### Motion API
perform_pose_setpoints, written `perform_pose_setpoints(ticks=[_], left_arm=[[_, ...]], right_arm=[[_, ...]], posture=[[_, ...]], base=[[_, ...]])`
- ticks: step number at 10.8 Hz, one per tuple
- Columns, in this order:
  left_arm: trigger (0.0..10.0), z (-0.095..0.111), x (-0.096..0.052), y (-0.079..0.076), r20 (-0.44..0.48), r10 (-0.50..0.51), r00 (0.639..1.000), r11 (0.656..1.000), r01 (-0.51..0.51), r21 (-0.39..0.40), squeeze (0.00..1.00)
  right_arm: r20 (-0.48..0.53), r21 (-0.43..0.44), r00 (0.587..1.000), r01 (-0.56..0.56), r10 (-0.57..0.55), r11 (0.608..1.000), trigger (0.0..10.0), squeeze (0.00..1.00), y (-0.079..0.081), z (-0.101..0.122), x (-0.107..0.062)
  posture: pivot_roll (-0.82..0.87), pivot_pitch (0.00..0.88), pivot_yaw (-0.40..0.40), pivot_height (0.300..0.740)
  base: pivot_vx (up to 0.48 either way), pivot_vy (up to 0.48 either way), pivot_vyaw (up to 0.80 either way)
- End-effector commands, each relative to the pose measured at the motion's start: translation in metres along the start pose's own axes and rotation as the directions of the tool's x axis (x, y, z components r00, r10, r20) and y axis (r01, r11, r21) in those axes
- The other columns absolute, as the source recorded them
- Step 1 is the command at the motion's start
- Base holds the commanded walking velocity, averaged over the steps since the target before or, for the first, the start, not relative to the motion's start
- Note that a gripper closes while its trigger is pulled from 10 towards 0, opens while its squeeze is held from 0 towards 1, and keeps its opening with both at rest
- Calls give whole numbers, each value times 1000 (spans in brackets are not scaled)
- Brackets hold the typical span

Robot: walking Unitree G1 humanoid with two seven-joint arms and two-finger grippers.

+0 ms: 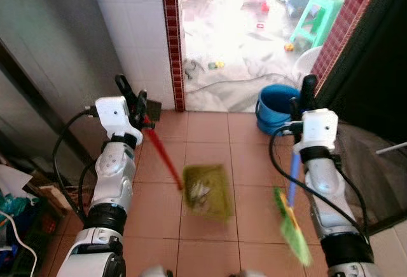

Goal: Sweep floor

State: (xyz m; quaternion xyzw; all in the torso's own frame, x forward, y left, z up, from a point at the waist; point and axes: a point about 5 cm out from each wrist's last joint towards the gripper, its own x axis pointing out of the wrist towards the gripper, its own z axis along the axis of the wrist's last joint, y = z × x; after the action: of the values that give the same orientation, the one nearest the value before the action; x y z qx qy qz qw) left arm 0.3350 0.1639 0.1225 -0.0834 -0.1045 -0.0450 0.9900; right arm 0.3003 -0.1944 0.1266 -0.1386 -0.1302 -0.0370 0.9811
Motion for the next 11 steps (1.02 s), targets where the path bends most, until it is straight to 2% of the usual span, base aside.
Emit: perform_pose_setpoints(ticks=[1,4,6,11], left_arm=[[10000,20,10,-2,80,-5,997,999,9,-44,0],[10000,25,13,-6,93,-16,996,997,23,-70,0],[10000,30,15,-11,105,-26,994,990,40,-133,0],[10000,44,17,-10,131,5,991,976,24,-218,0]], right_arm=[[64,-15,998,28,-27,1000,10000,0,-7,10,7],[50,-42,998,41,-38,998,10000,0,-10,5,5],[42,-31,998,57,-56,998,10000,0,-8,3,4],[28,-38,999,48,-47,998,10000,0,-3,-3,2]], posture=[[-115,0,26,740],[-119,0,25,740],[-112,0,26,740],[-97,0,10,740]], base=[[394,0,0],[401,0,0],[405,0,0],[387,0,0]])
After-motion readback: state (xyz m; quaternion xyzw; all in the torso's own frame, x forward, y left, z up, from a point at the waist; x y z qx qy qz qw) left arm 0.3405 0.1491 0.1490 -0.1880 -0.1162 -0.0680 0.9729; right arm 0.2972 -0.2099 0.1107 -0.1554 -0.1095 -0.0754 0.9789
